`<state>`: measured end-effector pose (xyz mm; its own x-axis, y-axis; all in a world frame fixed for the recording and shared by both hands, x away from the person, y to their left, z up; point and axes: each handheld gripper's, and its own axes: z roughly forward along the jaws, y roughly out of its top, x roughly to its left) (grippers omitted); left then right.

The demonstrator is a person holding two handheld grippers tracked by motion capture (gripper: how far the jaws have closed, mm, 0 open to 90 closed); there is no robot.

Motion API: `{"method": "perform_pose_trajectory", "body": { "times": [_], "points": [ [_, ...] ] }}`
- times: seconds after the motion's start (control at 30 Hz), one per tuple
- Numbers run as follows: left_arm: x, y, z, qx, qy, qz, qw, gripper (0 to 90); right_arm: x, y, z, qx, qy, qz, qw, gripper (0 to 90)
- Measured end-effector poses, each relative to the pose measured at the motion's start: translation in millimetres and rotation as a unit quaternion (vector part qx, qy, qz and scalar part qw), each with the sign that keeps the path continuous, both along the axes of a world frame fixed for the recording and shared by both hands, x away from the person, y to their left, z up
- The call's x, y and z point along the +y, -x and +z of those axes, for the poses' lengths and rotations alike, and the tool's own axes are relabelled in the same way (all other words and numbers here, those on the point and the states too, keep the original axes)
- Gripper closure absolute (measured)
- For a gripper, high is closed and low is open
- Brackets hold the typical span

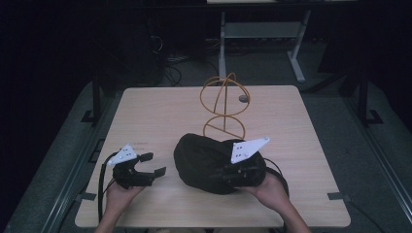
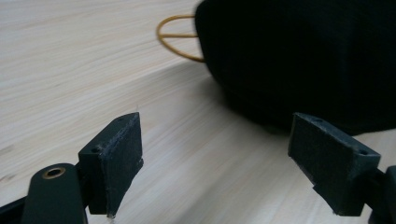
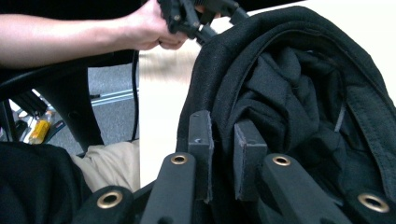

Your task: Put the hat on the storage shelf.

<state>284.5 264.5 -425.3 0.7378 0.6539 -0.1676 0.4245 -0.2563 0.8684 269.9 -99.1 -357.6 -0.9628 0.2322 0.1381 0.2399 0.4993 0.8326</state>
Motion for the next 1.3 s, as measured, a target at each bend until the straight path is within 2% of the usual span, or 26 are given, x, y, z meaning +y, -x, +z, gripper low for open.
{"method": "perform_pose_trajectory", "body": {
  "times": [0.17,0.3,0.4,0.53,0.63,0.7,0.77,0.9,0.97,1.03,1.1,1.13,1.17,1.2,1.23,1.3],
  "points": [
    [-9.0,3.6,3.5,-0.007,0.004,-0.022,0.9997,17.2,-0.6,-2.7,8.0,-0.002,-0.009,-0.003,1.0,80.0],
    [-22.1,11.3,7.8,-0.032,-0.003,-0.045,0.9985,17.2,-1.8,-6.2,14.1,-0.004,-0.013,-0.01,0.9999,80.1],
    [-26.5,12.7,8.8,-0.032,-0.002,-0.054,0.998,17.2,-2.2,-8.0,15.9,-0.005,-0.014,-0.015,0.9998,80.1],
    [-38.4,12.7,12.3,-0.047,0.005,-0.061,0.997,17.3,-3.4,-12.5,21.5,-0.005,-0.024,-0.024,0.9994,80.1],
    [-45.6,10.2,15.1,-0.048,0.013,-0.068,0.9965,17.3,-2.8,-15.6,25.4,-0.009,-0.029,-0.024,0.9992,80.0],
    [-48.2,9.4,15.7,-0.048,0.013,-0.072,0.9962,17.3,-1.9,-16.8,28.0,-0.01,-0.031,-0.028,0.9991,80.1],
    [-56.9,8.0,16.3,-0.059,0.009,-0.075,0.9954,17.4,-1.1,-18.3,29.9,-0.01,-0.034,-0.029,0.9989,80.1],
    [-63.1,3.9,16.1,-0.059,0.012,-0.076,0.9953,18.0,1.0,-19.5,32.3,-0.012,-0.036,-0.028,0.9989,80.1],
    [-66.0,1.8,16.6,-0.06,0.009,-0.069,0.9957,19.2,3.0,-18.6,33.4,-0.011,-0.041,-0.02,0.9989,80.2],
    [-67.2,-1.3,17.6,-0.055,0.021,-0.073,0.9956,26.2,6.7,-15.7,34.0,-0.01,-0.041,-0.012,0.999,80.2],
    [-69.2,-3.0,19.2,-0.05,0.027,-0.074,0.9956,28.2,7.5,-15.2,34.0,-0.011,-0.041,-0.009,0.9991,80.2],
    [-70.0,-2.8,20.3,-0.058,0.026,-0.079,0.9949,42.2,8.8,-14.7,33.8,-0.01,-0.041,-0.005,0.9991,80.3],
    [-70.0,-2.8,20.3,-0.058,0.026,-0.079,0.9949,50.3,8.8,-14.7,33.8,-0.01,-0.041,-0.005,0.9991,80.3],
    [-70.1,-2.1,21.6,-0.069,0.024,-0.086,0.9937,50.3,9.0,-14.6,33.7,-0.009,-0.042,-0.004,0.9991,80.3],
    [-71.2,-1.4,22.4,-0.074,0.023,-0.085,0.9933,57.7,9.5,-14.5,33.6,-0.009,-0.042,-0.002,0.9991,80.4],
    [-72.9,-1.1,25.1,-0.08,0.019,-0.091,0.9924,65.2,9.7,-14.3,33.3,-0.008,-0.043,-0.001,0.9991,80.4]
  ]
}}
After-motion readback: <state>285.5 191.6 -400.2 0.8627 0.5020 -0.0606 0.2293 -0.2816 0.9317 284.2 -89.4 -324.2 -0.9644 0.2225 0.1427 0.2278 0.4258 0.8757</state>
